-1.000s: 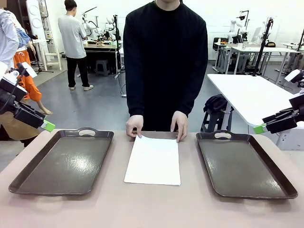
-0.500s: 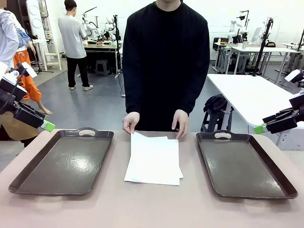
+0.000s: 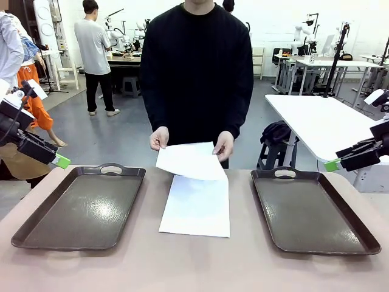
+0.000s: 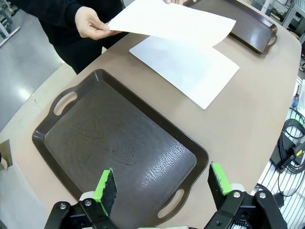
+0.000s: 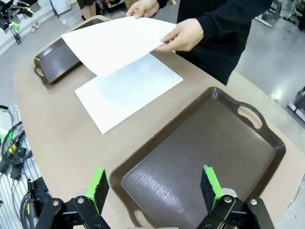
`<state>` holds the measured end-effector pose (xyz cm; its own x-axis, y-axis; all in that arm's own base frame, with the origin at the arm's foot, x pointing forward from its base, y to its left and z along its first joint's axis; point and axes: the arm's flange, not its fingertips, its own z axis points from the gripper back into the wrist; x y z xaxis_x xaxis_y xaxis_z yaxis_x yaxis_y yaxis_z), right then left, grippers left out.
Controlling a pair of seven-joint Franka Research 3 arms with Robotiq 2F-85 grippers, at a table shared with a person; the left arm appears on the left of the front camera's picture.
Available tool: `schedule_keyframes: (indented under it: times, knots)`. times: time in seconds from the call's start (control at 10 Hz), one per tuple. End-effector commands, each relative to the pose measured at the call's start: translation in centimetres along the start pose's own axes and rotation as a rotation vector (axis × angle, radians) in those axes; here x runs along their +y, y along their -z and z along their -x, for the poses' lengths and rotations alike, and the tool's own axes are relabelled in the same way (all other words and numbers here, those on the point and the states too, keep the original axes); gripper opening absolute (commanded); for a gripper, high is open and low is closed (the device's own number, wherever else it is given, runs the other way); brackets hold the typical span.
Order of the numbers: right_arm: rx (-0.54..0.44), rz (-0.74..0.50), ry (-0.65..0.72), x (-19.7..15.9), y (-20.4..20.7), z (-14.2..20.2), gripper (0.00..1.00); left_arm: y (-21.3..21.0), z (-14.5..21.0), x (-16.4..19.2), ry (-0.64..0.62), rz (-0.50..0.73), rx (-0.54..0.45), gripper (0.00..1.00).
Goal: Sort the A4 documents.
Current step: Receive the A4 Paper.
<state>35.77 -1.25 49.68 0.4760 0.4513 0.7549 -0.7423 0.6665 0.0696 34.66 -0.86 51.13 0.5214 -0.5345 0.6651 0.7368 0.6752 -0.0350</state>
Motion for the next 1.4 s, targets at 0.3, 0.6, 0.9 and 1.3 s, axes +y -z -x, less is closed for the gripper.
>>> schedule_keyframes:
  times: [0.3, 0.6, 0.9, 1.3]
  knots:
    - [-0.005, -0.014, -0.009, -0.28, 0.3, 0.16, 1.0, 0.06, 0.14, 0.18, 0.004, 0.007, -0.002, 1.0]
    - [-0.005, -0.014, -0.009, -0.28, 0.3, 0.16, 1.0, 0.06, 0.14, 0.18, 0.004, 0.007, -0.002, 1.0]
    - [-0.005, -0.014, -0.009, -0.28, 0.3, 0.16, 1.0, 0.06, 0.14, 0.18, 0.004, 0.007, -0.002, 1.0]
    - [-0.005, -0.014, -0.009, -0.28, 0.3, 0.16, 1.0, 0.06, 0.14, 0.18, 0.004, 0.007, -0.002, 1.0]
